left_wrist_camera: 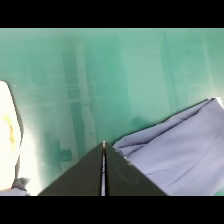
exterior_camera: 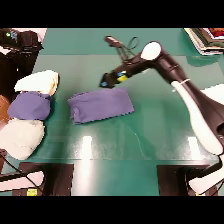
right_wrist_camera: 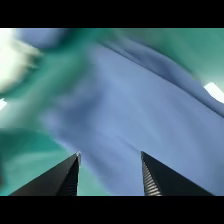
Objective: Fold the shirts.
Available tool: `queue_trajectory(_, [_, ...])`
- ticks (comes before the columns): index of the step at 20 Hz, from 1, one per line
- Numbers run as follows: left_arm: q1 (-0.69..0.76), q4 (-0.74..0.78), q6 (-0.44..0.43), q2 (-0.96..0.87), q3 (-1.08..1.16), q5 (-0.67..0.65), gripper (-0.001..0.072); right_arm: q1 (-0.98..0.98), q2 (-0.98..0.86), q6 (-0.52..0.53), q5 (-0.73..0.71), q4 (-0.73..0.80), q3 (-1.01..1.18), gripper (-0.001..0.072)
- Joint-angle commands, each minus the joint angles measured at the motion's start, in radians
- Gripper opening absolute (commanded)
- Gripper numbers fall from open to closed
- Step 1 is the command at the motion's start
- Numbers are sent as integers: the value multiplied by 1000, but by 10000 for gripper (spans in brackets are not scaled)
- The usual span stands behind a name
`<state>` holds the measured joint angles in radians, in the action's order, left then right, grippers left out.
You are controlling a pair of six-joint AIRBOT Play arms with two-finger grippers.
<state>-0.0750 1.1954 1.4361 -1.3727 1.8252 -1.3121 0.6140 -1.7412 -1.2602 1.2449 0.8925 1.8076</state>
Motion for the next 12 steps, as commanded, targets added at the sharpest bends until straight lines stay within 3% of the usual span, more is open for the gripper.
queue_trajectory(1, [-5,-3,-3,2,0,-12,25,-167,63,-69,46,147,-153,537])
queue_trajectory(2, [-5,-3,-3,2,0,-12,25,-211,63,-84,46,147,-197,672])
queue_trajectory(3, [-5,-3,-3,2,0,-12,25,-254,61,-104,43,145,-241,710])
queue_trajectory(7, [-5,-16,-3,0,0,-11,25,-331,-13,-98,69,-11,-338,706])
queue_trajectory(12, [-5,-34,-3,-8,0,-14,25,-252,-181,-63,95,-209,-238,692])
